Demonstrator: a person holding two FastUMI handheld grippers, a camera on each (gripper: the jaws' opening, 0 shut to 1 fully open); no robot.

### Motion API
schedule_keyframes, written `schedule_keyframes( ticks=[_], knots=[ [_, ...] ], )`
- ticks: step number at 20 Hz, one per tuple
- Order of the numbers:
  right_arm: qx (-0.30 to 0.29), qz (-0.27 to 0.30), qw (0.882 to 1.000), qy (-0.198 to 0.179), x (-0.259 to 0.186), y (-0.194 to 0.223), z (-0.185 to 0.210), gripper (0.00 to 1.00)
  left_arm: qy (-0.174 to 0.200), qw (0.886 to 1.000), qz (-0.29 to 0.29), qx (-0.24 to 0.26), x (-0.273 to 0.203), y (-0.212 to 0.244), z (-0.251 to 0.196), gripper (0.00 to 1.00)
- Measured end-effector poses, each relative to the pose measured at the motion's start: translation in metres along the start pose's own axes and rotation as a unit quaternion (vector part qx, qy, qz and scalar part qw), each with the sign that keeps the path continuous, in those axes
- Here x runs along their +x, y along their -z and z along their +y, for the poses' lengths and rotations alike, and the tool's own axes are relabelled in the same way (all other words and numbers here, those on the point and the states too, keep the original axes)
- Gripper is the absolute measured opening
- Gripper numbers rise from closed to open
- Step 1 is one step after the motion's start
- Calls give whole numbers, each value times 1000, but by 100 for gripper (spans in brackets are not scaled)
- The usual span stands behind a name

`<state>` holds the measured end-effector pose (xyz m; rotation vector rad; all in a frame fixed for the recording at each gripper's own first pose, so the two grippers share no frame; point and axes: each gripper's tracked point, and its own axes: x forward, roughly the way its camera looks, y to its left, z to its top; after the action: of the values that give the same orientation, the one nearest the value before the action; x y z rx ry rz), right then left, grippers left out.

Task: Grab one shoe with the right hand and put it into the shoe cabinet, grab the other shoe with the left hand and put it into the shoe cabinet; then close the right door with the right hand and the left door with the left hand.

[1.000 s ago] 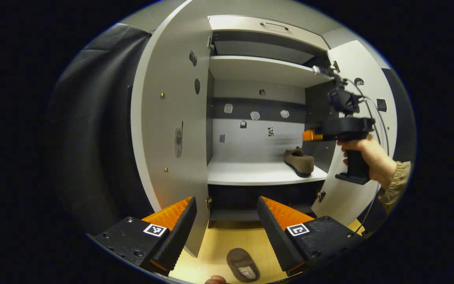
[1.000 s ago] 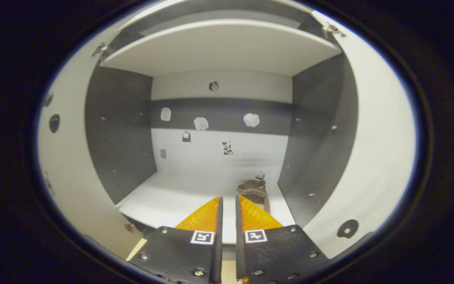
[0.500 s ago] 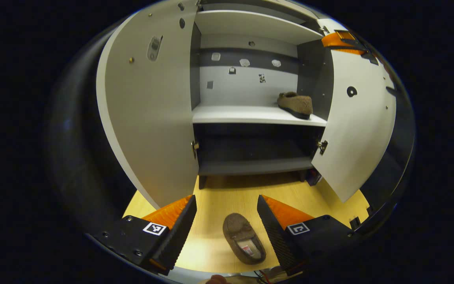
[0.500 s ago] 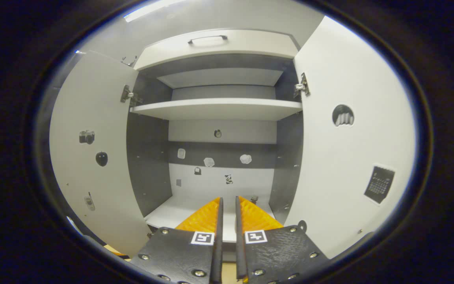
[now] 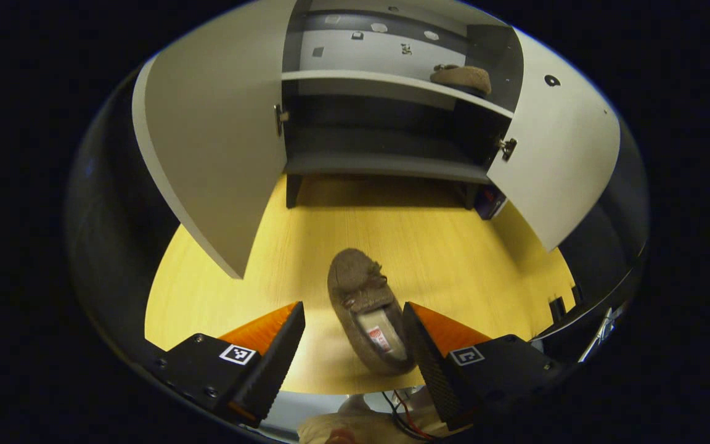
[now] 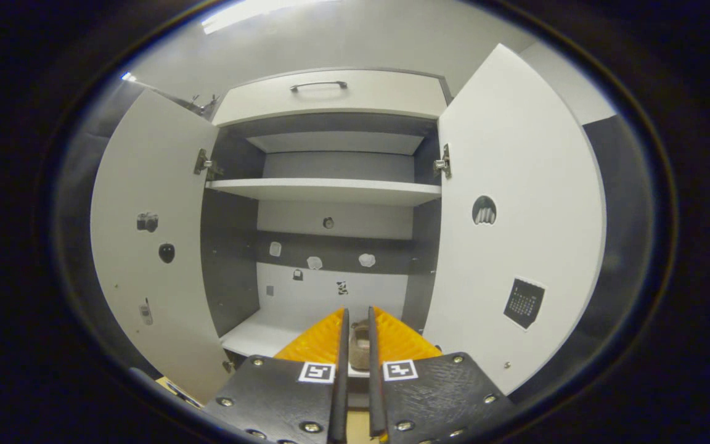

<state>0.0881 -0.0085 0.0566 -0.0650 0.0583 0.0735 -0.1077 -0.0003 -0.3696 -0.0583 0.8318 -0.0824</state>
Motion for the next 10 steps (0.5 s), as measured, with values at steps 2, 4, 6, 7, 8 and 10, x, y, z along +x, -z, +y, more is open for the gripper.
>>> schedule_keyframes(
  ticks=[2,4,6,7,8,10],
  knots=[
    [1,2,1000,-1,-5,0,-2,14,4,1000,21,1,13,17,2,98],
    [4,4,1000,-1,-10,0,-3,16,9,999,34,-5,26,29,2,99],
    [5,6,1000,-1,-15,0,-3,16,8,999,39,-11,39,38,2,98],
    [4,6,1000,-1,-17,0,-4,16,7,999,35,-13,46,37,3,100],
    [1,7,1000,2,-19,1,-6,16,3,999,34,-16,55,39,6,98],
    [-3,6,1000,7,-26,1,-9,15,-3,999,31,-25,70,41,11,98]
  ],
)
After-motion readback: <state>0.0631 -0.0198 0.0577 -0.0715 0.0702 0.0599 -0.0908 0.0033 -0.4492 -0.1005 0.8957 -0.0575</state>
